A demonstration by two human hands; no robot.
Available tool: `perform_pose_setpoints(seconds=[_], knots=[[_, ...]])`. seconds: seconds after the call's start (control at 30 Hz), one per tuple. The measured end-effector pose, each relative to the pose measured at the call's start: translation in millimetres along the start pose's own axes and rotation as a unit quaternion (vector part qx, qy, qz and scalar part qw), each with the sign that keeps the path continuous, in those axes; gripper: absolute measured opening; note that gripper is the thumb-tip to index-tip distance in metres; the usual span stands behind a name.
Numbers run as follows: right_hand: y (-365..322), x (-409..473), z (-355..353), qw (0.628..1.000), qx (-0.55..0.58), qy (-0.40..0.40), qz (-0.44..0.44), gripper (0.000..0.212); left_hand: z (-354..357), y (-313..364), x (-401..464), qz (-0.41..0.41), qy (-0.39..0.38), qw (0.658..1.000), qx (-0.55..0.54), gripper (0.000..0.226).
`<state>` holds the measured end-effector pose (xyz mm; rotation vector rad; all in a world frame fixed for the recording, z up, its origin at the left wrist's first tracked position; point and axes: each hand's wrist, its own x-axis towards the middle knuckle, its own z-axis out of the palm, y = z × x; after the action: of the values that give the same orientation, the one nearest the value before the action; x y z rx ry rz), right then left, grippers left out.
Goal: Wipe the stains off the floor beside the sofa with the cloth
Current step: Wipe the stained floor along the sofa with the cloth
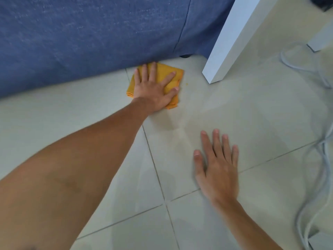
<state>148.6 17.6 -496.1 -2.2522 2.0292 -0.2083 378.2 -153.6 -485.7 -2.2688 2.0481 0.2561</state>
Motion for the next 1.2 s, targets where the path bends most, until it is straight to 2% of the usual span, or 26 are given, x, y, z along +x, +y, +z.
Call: perform_pose_setpoints(seconds=[0.17,0.3,0.37,0.47,0.6,0.73,0.83,0.93,1.0,1.1,1.2], knots=[[8.9,2.6,-12.0,0.982,0.185,0.035,0.021,0.058,9.8,35.3,-68.6,0.143,-0.022,0.989,0.018,0.068],[20.8,8.5,-18.2,0.996,0.082,0.013,0.014,0.061,22.2,4.4,-157.0,0.184,-0.012,0.983,0.011,0.065],[25.4,12.6,-17.0,0.999,0.036,-0.021,0.028,0.064,26.4,-30.7,-187.7,0.161,-0.005,0.987,0.013,0.064],[26.1,12.8,-12.9,0.999,-0.001,-0.031,0.037,0.063,23.7,-83.4,-190.3,0.065,0.005,0.998,0.020,0.065],[25.6,11.3,-8.6,0.999,-0.009,-0.016,0.041,0.061,13.7,-107.2,-120.2,-0.077,0.023,0.997,0.006,0.066],[27.3,11.0,-5.1,0.999,-0.014,-0.002,0.033,0.060,0.7,-80.3,-22.7,-0.121,0.037,0.992,0.003,0.072],[29.5,13.1,-3.4,1.000,-0.014,0.002,0.023,0.060,-3.1,-30.4,18.3,-0.083,0.019,0.996,-0.003,0.073],[31.0,13.5,-2.9,1.000,-0.011,0.000,0.017,0.060,0.5,26.4,15.1,-0.001,0.007,1.000,-0.006,0.070],[31.4,14.0,-3.9,0.999,0.027,0.010,0.019,0.060,6.0,58.9,-4.5,0.059,0.000,0.998,-0.006,0.069],[34.3,12.7,-6.2,0.987,0.146,0.067,0.033,0.060,15.6,92.0,-57.0,0.135,-0.007,0.991,-0.012,0.066],[29.3,5.0,-11.9,0.972,0.203,0.107,0.045,0.060,25.5,99.3,-122.4,0.174,-0.014,0.984,-0.028,0.066]])
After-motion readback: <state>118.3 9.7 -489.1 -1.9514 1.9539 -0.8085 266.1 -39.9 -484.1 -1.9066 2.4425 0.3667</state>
